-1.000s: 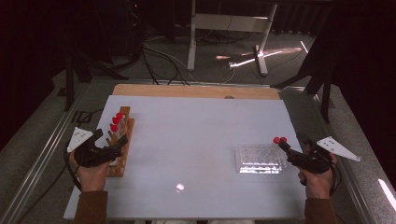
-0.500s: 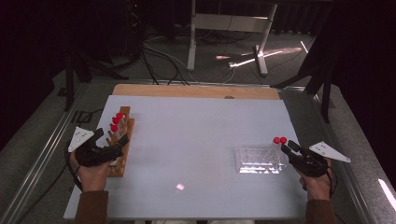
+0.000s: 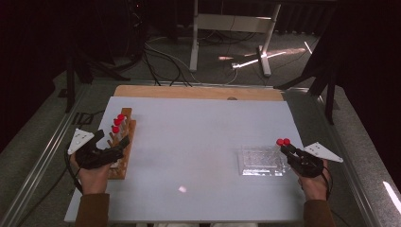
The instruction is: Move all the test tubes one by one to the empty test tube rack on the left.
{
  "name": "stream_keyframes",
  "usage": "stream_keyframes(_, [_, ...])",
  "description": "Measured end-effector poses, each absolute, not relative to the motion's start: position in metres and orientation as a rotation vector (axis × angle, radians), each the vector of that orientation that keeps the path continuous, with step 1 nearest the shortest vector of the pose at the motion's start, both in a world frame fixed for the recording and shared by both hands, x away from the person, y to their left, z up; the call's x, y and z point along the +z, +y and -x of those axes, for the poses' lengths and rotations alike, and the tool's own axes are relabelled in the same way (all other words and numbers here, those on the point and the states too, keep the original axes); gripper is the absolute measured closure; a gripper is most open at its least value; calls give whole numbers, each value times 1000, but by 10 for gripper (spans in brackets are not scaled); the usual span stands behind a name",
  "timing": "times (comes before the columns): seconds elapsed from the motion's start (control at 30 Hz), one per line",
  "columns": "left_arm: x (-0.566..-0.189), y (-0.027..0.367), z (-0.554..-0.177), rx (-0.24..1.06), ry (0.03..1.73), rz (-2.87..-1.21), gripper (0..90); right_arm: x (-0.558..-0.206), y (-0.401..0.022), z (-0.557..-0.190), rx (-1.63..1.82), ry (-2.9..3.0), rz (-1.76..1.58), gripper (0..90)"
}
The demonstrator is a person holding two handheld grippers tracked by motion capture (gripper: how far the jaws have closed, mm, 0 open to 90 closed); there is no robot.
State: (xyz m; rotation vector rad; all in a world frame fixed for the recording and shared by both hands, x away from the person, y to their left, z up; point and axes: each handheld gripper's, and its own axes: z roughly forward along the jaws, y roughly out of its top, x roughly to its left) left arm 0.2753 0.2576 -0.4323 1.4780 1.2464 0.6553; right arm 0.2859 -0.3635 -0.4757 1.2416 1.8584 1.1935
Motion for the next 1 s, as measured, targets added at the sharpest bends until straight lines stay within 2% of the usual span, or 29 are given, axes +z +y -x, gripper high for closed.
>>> stream_keyframes(0.4, [-432, 259, -275, 657, 1249, -1474, 5, -465, -365, -281, 1225, 1816, -1217, 743])
stream_keyframes(1.0, [-429, 254, -274, 657, 1238, -1479, 5, -426, -370, -261, 1305, 1751, -1141, 743])
